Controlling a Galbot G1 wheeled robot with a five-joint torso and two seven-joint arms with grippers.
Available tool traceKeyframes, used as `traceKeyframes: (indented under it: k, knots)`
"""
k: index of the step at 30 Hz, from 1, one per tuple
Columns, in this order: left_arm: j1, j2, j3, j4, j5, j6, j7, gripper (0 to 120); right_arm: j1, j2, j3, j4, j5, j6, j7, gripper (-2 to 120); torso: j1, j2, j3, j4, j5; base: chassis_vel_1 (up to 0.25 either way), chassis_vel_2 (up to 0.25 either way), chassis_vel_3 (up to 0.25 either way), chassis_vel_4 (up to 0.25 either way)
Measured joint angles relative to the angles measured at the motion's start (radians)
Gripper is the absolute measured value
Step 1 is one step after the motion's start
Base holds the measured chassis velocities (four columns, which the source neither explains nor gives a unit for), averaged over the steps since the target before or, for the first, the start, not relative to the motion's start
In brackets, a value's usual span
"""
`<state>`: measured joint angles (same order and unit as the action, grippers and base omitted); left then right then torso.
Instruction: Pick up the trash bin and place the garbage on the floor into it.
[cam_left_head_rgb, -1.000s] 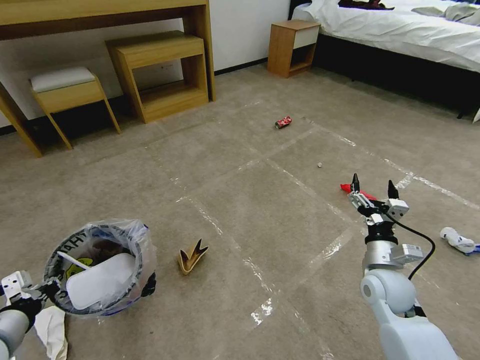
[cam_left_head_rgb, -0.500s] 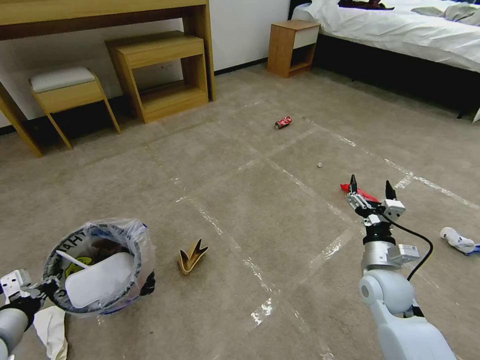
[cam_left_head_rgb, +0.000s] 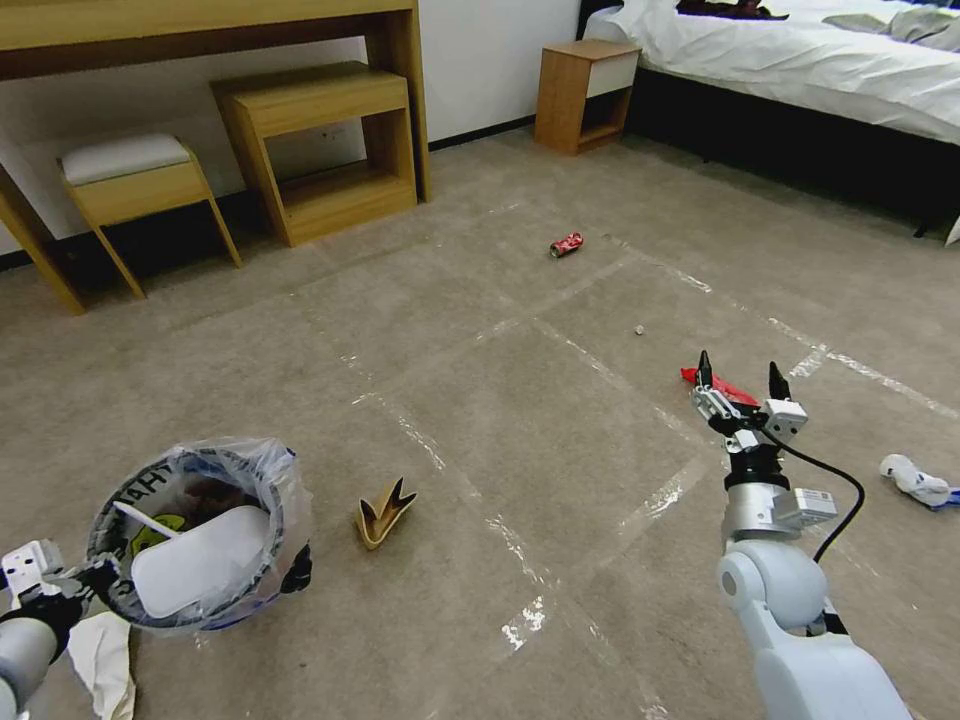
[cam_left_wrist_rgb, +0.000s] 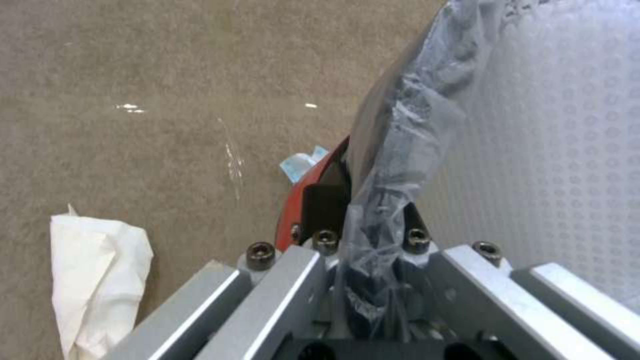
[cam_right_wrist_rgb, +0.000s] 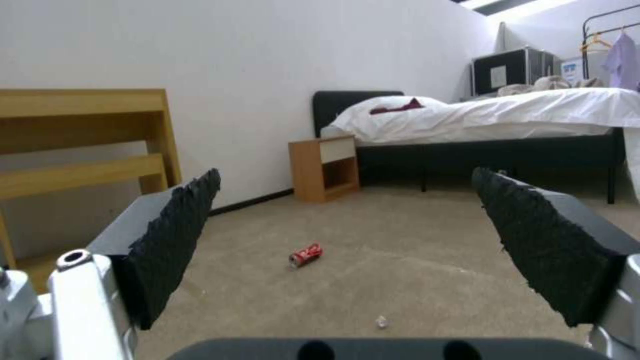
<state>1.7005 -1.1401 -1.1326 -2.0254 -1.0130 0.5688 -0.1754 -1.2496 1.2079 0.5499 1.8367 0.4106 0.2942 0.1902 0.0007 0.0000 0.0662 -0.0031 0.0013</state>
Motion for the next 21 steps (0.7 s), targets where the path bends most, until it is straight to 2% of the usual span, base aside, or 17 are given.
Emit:
traceKeyframes:
  k: [12, 21]
  knots:
    - [0.002, -0.007, -0.001, -0.012, 0.000, 0.001, -0.002, 1, -0.064, 0.006, 0.022, 0.057, -0.008, 0.007, -0.008, 96, 0.000, 0.000, 0.000, -0.0002, -0.0001, 0.000, 0.000, 0.000, 0.000]
    - [0.003, -0.007, -0.001, -0.013, 0.000, 0.001, -0.002, 1, -0.067, 0.006, 0.020, 0.046, -0.025, 0.002, -0.002, 96, 0.000, 0.000, 0.000, 0.0000, -0.0001, 0.000, 0.000, 0.000, 0.000]
